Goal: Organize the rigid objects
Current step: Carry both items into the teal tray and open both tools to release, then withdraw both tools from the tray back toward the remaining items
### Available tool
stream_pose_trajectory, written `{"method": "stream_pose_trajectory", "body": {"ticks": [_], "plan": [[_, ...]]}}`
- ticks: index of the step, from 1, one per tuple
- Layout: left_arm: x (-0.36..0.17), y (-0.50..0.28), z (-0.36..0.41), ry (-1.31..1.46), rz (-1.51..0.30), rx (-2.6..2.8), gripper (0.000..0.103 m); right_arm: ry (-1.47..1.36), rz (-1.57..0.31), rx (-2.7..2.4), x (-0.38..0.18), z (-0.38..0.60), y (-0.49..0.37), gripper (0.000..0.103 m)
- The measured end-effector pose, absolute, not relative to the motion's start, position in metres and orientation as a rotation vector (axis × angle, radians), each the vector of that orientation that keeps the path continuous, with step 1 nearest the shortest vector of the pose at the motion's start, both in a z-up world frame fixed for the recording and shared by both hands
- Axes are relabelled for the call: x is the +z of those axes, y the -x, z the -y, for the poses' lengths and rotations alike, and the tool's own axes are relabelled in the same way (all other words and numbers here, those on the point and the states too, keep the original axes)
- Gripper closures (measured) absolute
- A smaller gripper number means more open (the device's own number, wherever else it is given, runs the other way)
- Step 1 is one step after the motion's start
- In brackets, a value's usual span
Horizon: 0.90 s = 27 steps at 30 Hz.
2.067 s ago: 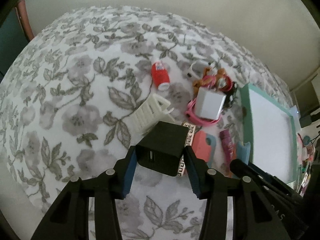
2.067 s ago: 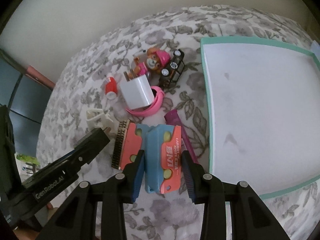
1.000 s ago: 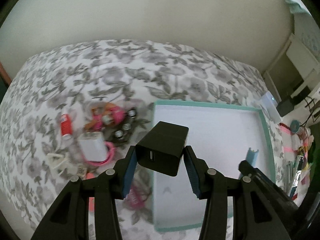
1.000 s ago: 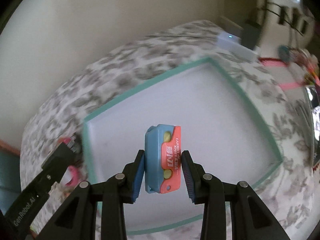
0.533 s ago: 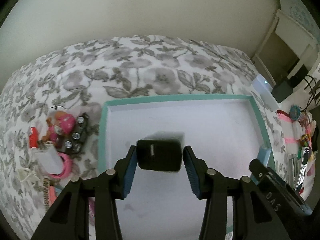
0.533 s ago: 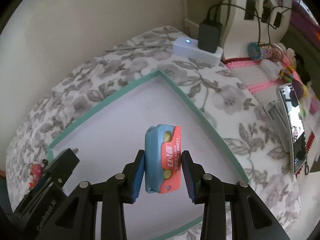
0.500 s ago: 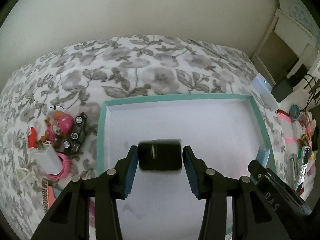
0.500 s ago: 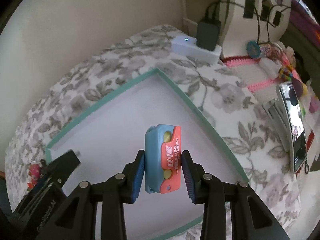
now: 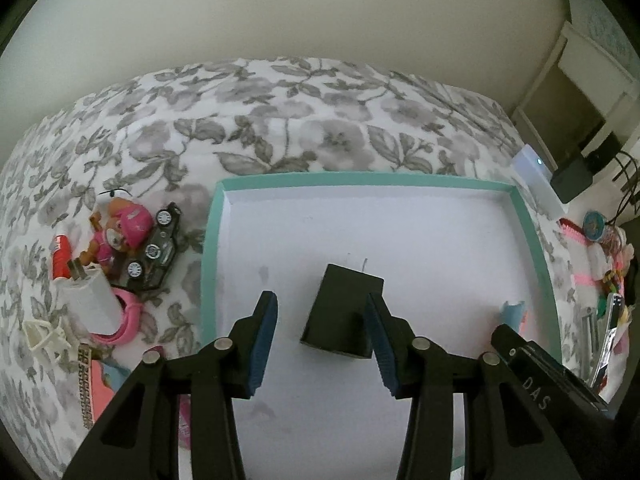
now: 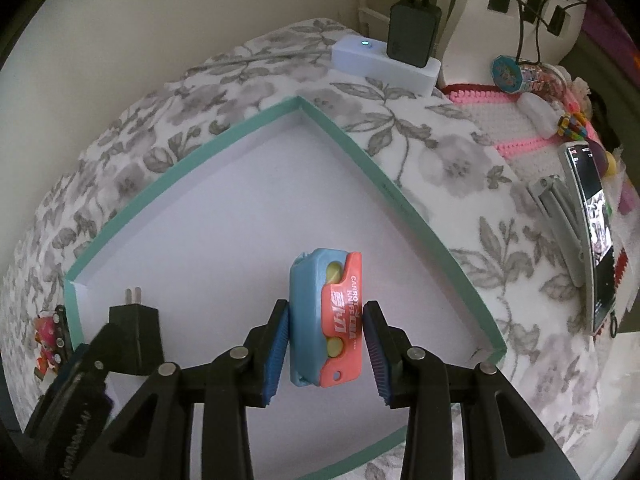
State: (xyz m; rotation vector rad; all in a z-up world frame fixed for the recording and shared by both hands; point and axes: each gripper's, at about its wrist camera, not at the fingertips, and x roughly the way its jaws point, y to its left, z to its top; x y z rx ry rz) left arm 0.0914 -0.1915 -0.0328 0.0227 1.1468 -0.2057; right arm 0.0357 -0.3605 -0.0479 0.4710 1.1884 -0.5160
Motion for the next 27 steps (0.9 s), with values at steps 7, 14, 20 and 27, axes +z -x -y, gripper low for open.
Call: {"method": "stream_pose_trajectory", "body": {"ticks": [7, 14, 20, 27], "plan": [[-0.02, -0.091, 0.181, 0.006, -1.128, -0.182, 0.055, -0.477, -1.152, -0.467, -0.035, 0.354, -0.036, 0.036], [-0.008, -0.093, 0.167, 0.037, -1.09, -0.141, 0.032, -0.488, -1.127, -0.419, -0.03, 0.348, -0.038, 0.018], [-0.004, -0.095, 0.152, 0.048, -1.059, -0.069, 0.02, -0.458, -1.102, -0.392, -0.026, 0.342, -0.039, 0.005], [-0.006, -0.098, 0.139, 0.053, -1.07, -0.028, 0.001, -0.397, -1.089, -0.374, -0.023, 0.333, -0.041, 0.002]]}}
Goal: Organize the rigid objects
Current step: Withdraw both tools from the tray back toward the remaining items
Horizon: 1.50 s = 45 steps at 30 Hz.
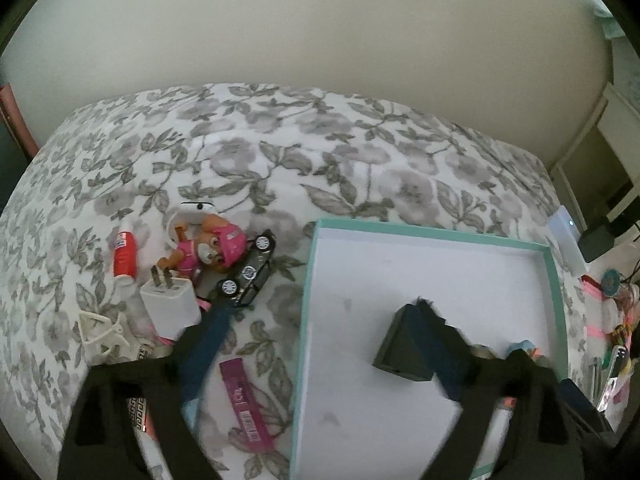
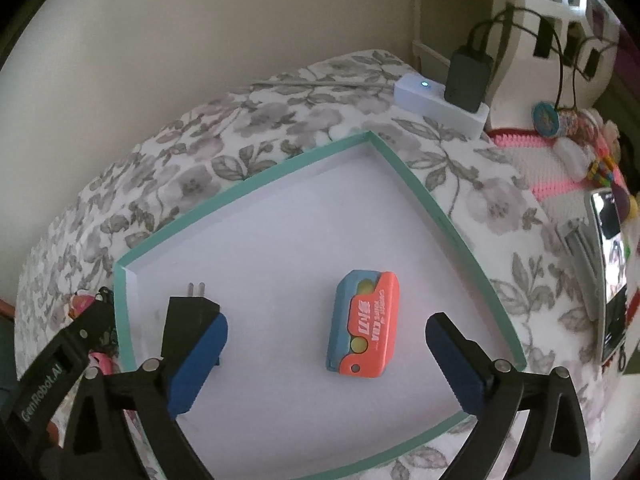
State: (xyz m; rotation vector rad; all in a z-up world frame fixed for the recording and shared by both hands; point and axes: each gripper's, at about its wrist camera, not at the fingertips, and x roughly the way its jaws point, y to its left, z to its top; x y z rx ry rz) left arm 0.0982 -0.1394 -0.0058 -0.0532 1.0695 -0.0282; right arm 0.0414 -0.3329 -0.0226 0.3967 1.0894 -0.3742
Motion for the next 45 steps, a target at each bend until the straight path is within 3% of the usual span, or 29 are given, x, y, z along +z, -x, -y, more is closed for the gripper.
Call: {"method": "stream_pose_trajectory", "body": {"ticks": [24, 36, 45], "plan": [[0.061, -0.075, 0.071, 0.054, -0.786, 0.14, 0.001, -0.283, -0.961, -0.161, 0.009, 0.268, -0.047, 0.0], [0.051, -0.056, -0.003, 0.087, -0.844, 0.231, 0.001, -0.191, -0.96, 0.014, 0.005, 0.205, -0.054, 0.0], [0.033, -0.052, -0.053, 0.154, -0.963, 0.3, 0.001, -0.142, -1.06, 0.144, -0.015, 0.151, -0.057, 0.0]]}}
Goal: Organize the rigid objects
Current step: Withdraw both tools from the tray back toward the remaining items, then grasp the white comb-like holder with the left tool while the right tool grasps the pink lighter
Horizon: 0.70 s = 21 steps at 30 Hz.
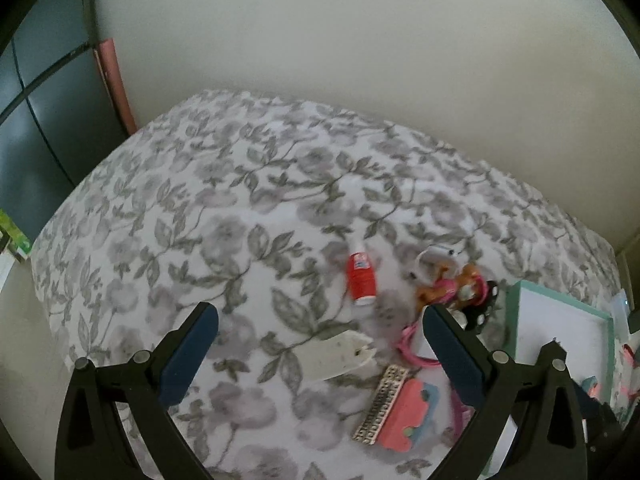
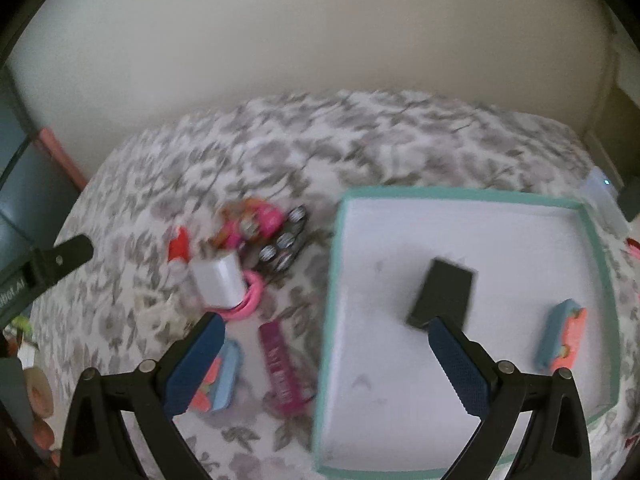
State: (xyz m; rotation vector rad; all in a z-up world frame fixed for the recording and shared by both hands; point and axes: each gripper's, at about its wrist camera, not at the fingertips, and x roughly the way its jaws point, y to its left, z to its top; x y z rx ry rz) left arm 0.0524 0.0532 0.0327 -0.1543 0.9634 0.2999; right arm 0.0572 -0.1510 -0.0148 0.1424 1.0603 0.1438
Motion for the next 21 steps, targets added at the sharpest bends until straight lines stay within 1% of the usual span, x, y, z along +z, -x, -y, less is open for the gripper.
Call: {"method": "stream_pose_trajectory", "body": {"ticks": [8, 13, 14, 18, 20, 21], "plan": [[0.009, -0.058, -0.075, 0.229, -1.071, 0.299, 0.001, -0.148, -1.131, 0.252, -0.031, 0.12, -0.059, 0.001], [-0.007, -0.064, -0.078, 0.291, -1.132, 0.262, 0.001, -0.13, -1.157, 0.242, -0.038, 0.117, -0.061, 0.016], [-0.01, -0.066, -0.078, 0.303, -1.14, 0.253, 0.001, -0.123, -1.155, 0.229, -0.039, 0.118, -0.06, 0.017], [-0.02, -0.07, -0.078, 0.363, -1.172, 0.229, 0.001, -0.122, -1.151, 0.205, -0.039, 0.122, -0.061, 0.026], [-0.024, -0.072, -0.077, 0.367, -1.183, 0.221, 0.001, -0.142, -1.144, 0.206, -0.037, 0.126, -0.061, 0.033], [-0.027, -0.073, -0.076, 0.373, -1.191, 0.214, 0.002, -0.153, -1.143, 0.212, -0.036, 0.128, -0.063, 0.038]]}}
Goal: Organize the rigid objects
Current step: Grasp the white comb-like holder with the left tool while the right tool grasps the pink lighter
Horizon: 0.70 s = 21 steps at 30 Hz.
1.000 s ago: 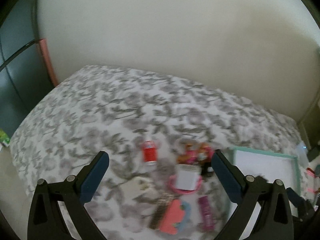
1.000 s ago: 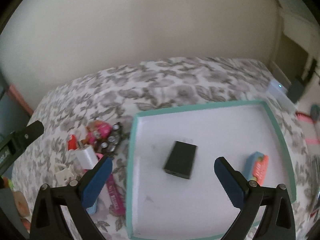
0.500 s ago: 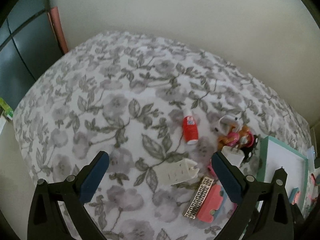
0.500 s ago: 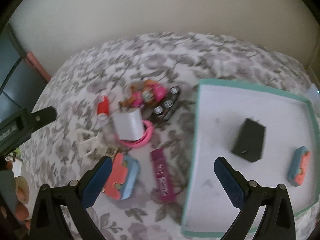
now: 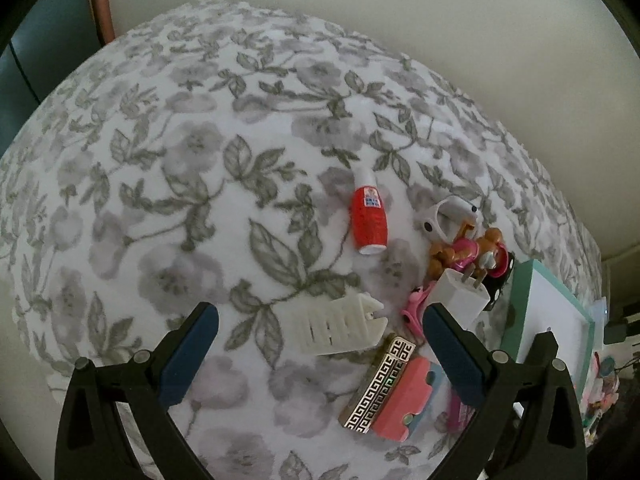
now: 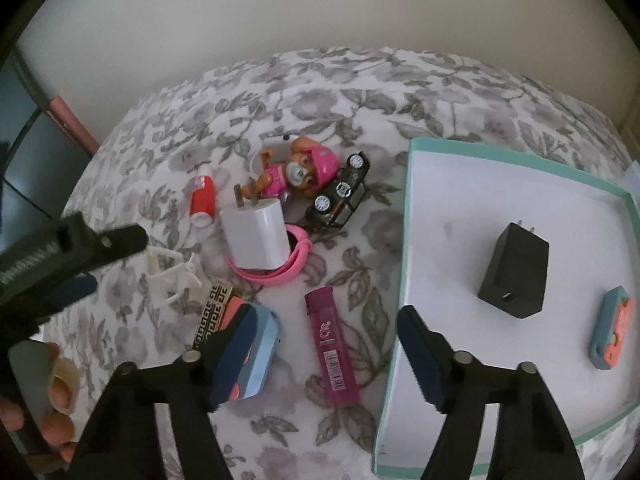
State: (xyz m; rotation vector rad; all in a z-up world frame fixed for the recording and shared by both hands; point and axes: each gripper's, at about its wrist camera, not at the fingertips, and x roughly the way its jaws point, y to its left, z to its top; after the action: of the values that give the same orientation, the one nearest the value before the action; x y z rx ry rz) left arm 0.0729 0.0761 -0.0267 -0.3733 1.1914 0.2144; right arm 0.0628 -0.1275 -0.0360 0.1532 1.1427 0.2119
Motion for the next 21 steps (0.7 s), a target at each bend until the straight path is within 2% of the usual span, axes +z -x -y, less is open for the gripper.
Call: {"method": "stream_pose_trajectory", "body": {"ticks": [3, 6, 7, 11, 13, 14, 21], "plan": [[-0.035, -0.076, -0.074, 0.394, -1.212, 0.204, 0.003, -0.169, -1.143, 0.22, -0.035, 0.129, -0.063, 0.04], [-0.042, -0.076, -0.076, 0.416, -1.229, 0.2, 0.01, -0.144, -1.156, 0.227, -0.038, 0.125, -0.064, 0.051], [-0.043, -0.076, -0.077, 0.426, -1.232, 0.198, 0.014, -0.135, -1.16, 0.227, -0.039, 0.123, -0.064, 0.051], [-0.045, -0.076, -0.079, 0.432, -1.235, 0.205, 0.016, -0.104, -1.143, 0.251, -0.033, 0.115, -0.06, 0.051], [-0.045, -0.075, -0.079, 0.432, -1.237, 0.2, 0.032, -0.087, -1.138, 0.257, -0.032, 0.112, -0.06, 0.051], [-0.046, -0.075, -0.079, 0.437, -1.242, 0.194, 0.035, -0.082, -1.143, 0.257, -0.033, 0.111, -0.059, 0.052], [-0.053, -0.076, -0.079, 0.47, -1.248, 0.184, 0.036, -0.06, -1.205, 0.251, -0.052, 0.11, -0.06, 0.059]]}}
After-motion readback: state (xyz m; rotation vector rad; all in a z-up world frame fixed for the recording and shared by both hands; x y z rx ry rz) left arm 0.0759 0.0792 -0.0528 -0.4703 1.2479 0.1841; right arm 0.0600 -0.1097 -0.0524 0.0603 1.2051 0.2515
